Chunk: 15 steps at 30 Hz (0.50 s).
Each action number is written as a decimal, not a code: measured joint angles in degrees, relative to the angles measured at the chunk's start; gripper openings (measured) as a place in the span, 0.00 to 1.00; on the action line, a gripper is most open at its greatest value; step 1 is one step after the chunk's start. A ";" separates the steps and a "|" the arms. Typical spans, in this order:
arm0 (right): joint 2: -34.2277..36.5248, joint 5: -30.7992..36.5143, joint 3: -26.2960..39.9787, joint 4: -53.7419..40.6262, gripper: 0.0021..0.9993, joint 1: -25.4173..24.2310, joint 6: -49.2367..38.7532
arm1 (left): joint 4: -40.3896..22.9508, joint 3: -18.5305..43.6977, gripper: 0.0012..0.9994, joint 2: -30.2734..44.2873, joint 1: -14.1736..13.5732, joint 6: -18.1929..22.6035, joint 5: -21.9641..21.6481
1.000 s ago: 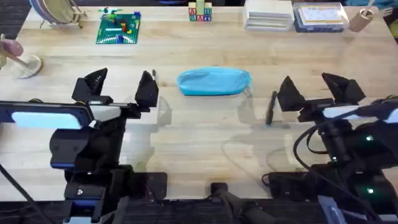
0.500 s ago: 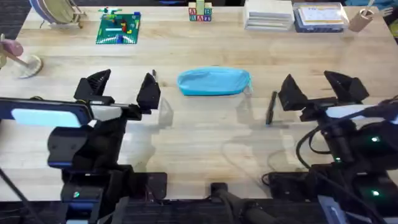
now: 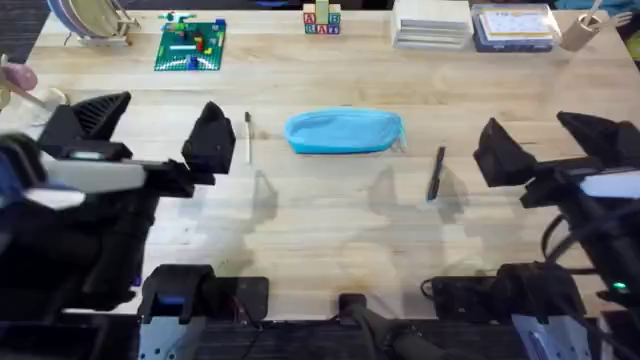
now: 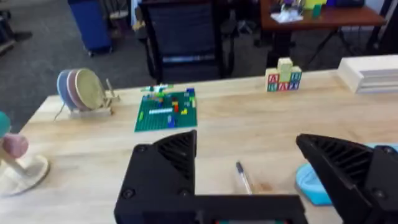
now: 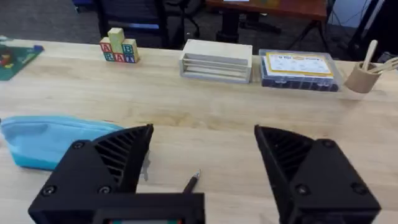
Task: Unzip the bag, pick up the pens from the table one at a time and place them inside, then zip the bag closed.
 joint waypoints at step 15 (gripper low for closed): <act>21.40 0.00 18.78 -15.83 1.00 0.00 -0.02 | -16.42 24.09 0.99 31.24 0.00 0.44 -0.36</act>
